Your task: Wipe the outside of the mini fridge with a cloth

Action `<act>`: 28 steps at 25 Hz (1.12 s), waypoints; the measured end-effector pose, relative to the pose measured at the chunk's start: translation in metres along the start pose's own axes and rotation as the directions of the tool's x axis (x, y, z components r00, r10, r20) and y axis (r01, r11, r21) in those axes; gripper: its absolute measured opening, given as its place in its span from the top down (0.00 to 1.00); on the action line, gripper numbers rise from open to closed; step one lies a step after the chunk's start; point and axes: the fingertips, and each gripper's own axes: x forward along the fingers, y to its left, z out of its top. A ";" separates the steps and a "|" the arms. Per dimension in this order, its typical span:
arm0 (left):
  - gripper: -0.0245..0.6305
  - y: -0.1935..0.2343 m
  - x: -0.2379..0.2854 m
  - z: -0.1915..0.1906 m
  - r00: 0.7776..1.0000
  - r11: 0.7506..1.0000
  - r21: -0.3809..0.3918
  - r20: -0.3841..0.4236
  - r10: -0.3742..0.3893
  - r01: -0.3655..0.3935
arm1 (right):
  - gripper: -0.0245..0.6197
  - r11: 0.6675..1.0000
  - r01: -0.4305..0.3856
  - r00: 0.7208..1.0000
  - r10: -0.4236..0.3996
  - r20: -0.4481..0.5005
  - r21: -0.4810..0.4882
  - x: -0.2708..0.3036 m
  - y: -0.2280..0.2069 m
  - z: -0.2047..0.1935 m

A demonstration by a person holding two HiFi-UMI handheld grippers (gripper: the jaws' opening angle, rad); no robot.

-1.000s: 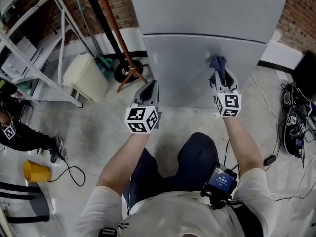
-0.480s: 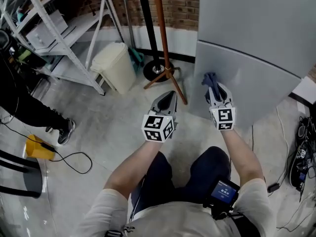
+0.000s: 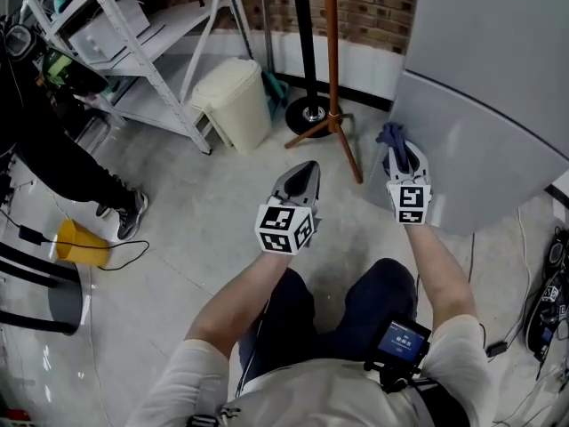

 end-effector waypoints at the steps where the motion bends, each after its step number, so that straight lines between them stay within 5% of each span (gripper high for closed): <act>1: 0.96 0.004 -0.002 0.000 1.000 1.000 0.001 -0.003 0.001 -0.001 | 0.83 1.000 0.004 1.000 -0.004 0.002 0.001 0.001 0.002 0.001; 13: 0.96 -0.029 0.023 -0.014 0.997 0.998 -0.005 -0.023 -0.069 0.069 | 0.83 0.999 0.038 0.999 -0.038 -0.006 0.003 -0.025 -0.026 -0.007; 28: 0.96 -0.124 0.069 -0.040 0.976 0.978 -0.015 -0.067 -0.208 0.208 | 0.83 0.984 0.176 0.984 -0.175 -0.045 0.022 -0.109 -0.127 -0.047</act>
